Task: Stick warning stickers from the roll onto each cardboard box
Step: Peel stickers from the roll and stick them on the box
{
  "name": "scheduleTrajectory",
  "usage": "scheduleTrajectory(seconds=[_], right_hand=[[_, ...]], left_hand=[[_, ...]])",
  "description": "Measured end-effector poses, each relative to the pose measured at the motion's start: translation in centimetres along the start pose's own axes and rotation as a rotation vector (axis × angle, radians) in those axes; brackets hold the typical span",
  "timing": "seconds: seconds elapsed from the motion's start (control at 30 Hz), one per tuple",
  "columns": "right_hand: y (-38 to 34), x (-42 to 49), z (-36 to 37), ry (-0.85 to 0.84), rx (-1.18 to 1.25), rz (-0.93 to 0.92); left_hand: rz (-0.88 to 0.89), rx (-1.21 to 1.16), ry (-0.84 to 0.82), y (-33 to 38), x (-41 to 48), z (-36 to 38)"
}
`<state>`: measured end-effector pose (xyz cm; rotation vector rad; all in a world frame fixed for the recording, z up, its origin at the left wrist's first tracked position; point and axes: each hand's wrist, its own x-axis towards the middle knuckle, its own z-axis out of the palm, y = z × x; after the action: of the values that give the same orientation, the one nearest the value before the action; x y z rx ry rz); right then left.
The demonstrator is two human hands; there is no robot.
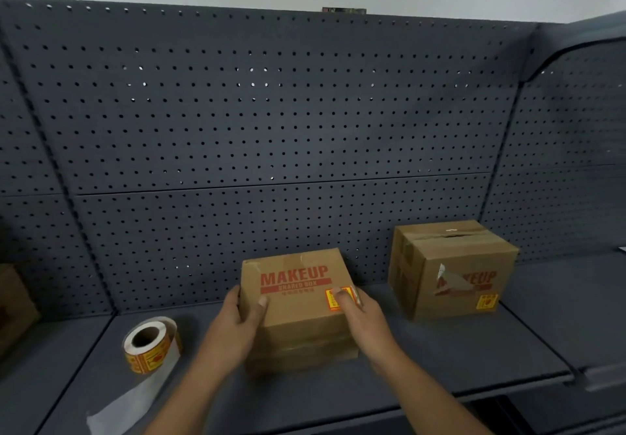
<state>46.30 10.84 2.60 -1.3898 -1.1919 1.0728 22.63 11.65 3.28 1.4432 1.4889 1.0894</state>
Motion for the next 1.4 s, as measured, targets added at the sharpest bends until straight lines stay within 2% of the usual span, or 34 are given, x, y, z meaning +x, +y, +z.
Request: scheduleTrajectory(seconds=[0.13,0.3,0.43,0.67,0.77,0.97,1.17,1.27,1.4], right_hand=[[-1.9,0.1,0.1,0.064,-0.12,-0.099],[-5.4,0.2,-0.2,0.179,-0.323,-0.267],[-7.7,-0.3,0.0,0.281,-0.603,-0.379],[-9.1,-0.7,1.8,0.326,-1.016,-0.468],[-9.1,-1.0,3.6,0.33,-1.116,-0.502],[-8.1,-1.7,7.3,0.276,-1.264,-0.548],[-7.8,-1.8,8.6,0.239,-1.291,-0.551],[-8.8,-2.6,7.8,0.195,-1.159,-0.561],[-10.1,-3.4,4.8,0.331,-0.866,-0.676]], left_hand=[[0.002,-0.075,0.003,0.4,-0.1,0.7],[-0.13,-0.241,-0.004,0.4,-0.8,1.6],[-0.24,-0.377,-0.034,0.5,-1.8,3.4],[-0.27,-0.249,-0.144,-1.1,-2.0,4.4],[-0.248,-0.205,-0.112,-2.0,-1.0,4.5],[-0.247,-0.296,-0.074,1.0,-1.8,3.6],[-0.3,-0.277,-0.105,1.5,-1.8,3.5],[-0.258,-0.33,-0.063,2.4,-2.0,3.0],[-0.086,-0.36,0.092,4.6,-2.9,2.7]])
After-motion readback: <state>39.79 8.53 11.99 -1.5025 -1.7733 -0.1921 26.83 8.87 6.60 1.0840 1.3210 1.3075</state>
